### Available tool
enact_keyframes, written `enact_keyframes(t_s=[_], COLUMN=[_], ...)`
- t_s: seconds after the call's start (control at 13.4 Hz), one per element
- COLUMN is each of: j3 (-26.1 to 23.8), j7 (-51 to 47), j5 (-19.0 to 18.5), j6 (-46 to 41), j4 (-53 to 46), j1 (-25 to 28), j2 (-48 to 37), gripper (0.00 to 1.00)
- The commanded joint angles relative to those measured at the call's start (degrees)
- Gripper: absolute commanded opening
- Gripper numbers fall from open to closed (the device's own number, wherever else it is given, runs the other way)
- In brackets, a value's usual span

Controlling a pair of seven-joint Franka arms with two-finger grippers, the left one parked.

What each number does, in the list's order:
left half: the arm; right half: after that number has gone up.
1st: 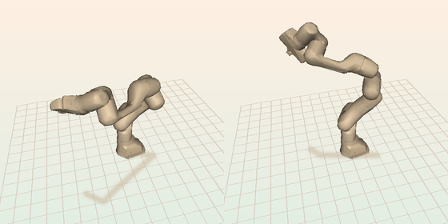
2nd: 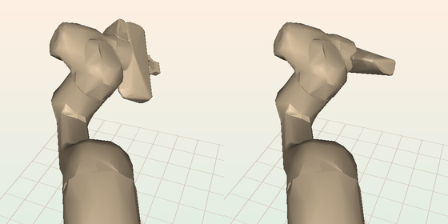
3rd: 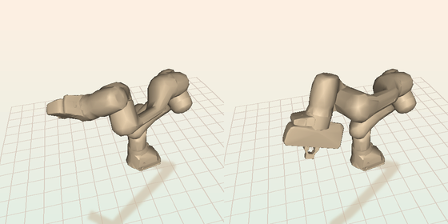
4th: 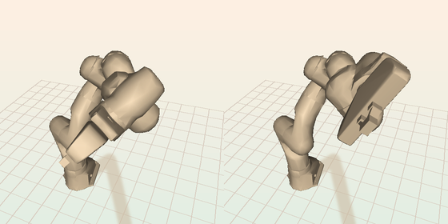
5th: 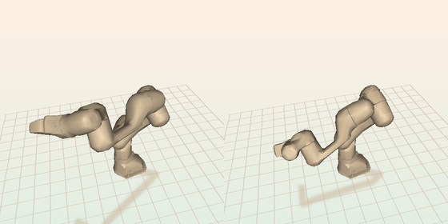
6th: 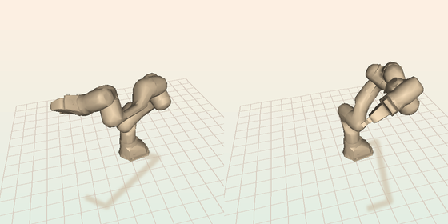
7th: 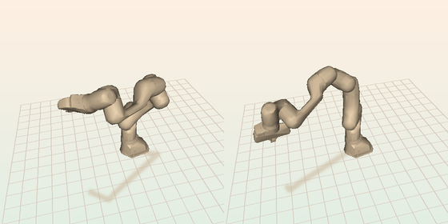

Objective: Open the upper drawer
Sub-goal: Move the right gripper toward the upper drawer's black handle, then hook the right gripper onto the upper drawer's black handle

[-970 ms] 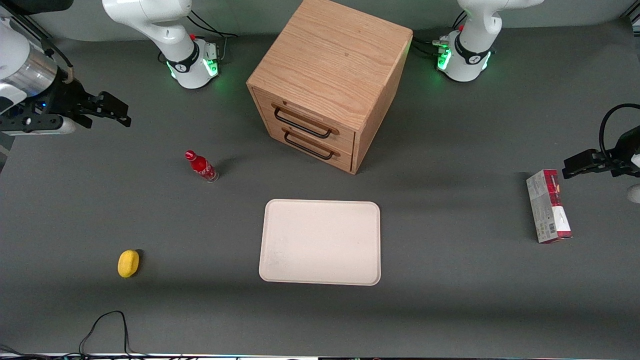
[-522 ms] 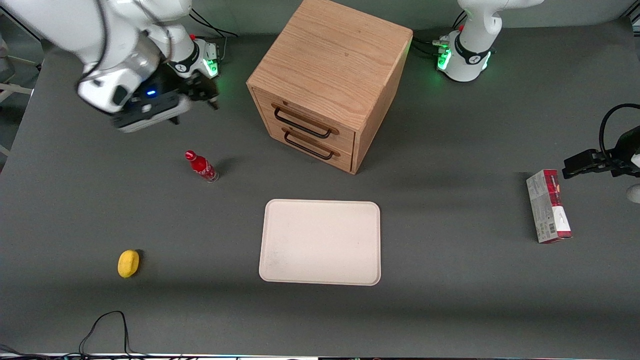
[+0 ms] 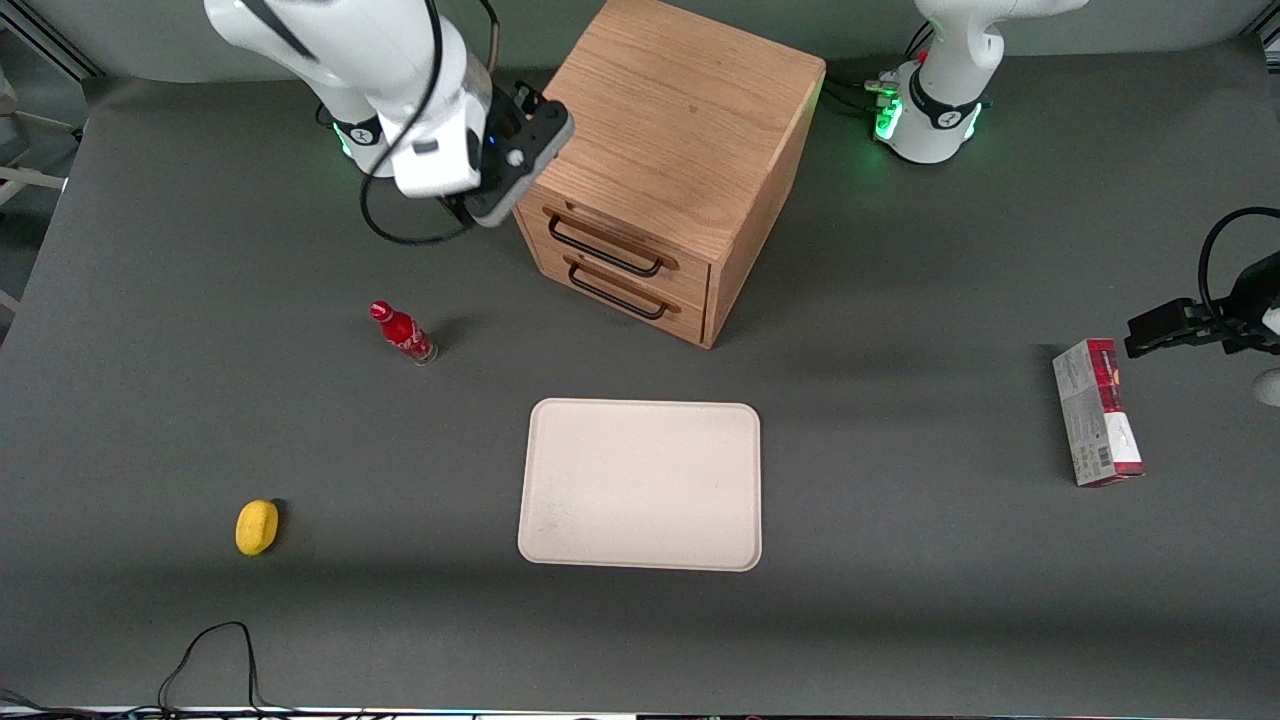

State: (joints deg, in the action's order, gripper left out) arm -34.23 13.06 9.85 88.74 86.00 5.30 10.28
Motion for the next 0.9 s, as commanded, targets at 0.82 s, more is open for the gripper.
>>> enact_keyframes(t_s=[0.82], j3=[-4.0], j7=[6.9], j5=[-4.7], j6=[7.5], j4=[-0.8], j1=[1.6], j2=[20.8], gripper=[1.00])
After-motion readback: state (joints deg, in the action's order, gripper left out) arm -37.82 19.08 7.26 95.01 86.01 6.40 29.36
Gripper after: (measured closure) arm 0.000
